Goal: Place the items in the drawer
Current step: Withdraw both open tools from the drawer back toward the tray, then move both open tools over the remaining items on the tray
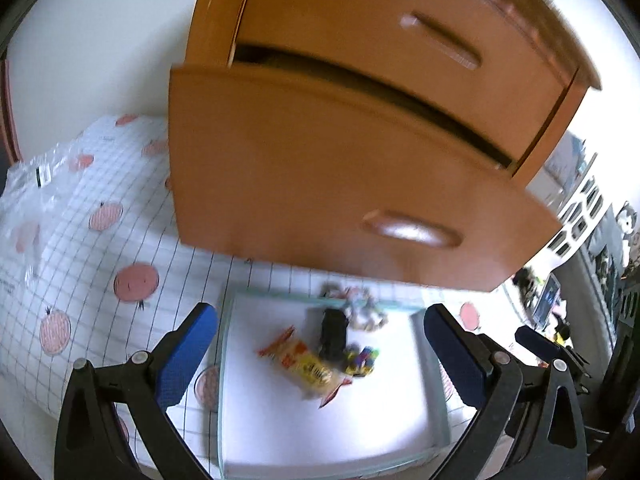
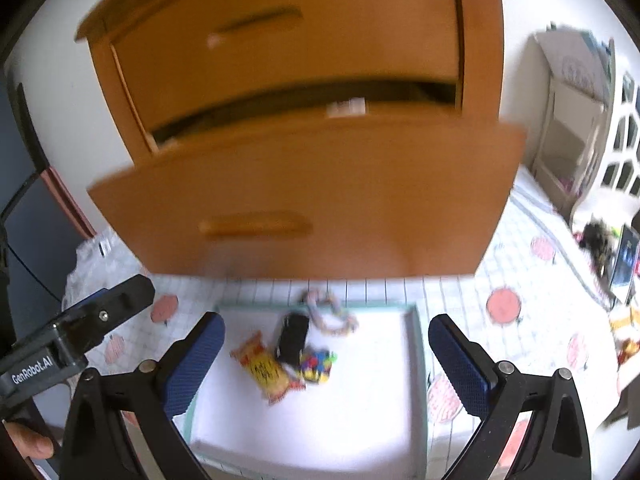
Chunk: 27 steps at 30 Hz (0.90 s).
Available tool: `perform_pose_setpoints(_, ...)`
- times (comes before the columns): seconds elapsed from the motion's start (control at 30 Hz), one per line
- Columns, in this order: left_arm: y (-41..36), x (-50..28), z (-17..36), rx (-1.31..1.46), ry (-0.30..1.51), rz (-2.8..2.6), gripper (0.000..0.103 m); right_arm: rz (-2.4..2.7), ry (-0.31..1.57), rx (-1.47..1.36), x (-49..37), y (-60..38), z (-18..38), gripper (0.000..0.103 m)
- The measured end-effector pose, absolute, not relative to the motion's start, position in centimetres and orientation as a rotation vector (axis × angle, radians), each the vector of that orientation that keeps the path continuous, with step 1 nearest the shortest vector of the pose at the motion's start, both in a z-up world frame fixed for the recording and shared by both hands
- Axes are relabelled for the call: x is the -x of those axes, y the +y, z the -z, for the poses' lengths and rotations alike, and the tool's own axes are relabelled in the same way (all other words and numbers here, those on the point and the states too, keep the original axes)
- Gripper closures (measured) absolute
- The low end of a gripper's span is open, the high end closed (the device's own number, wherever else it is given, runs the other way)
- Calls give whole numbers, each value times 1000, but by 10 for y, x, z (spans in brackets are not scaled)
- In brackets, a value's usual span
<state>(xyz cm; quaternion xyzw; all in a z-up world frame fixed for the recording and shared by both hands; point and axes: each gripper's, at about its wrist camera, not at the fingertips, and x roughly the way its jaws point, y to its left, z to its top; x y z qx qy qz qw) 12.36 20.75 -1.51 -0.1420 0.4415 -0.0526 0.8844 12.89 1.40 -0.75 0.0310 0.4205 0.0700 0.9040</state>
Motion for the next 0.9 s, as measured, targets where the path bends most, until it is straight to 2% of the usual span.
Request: perform_pose_setpoints(0.9, 217, -127, 109, 297, 1117, 56, 0, -64, 1089, -155, -149, -6, 103, 0)
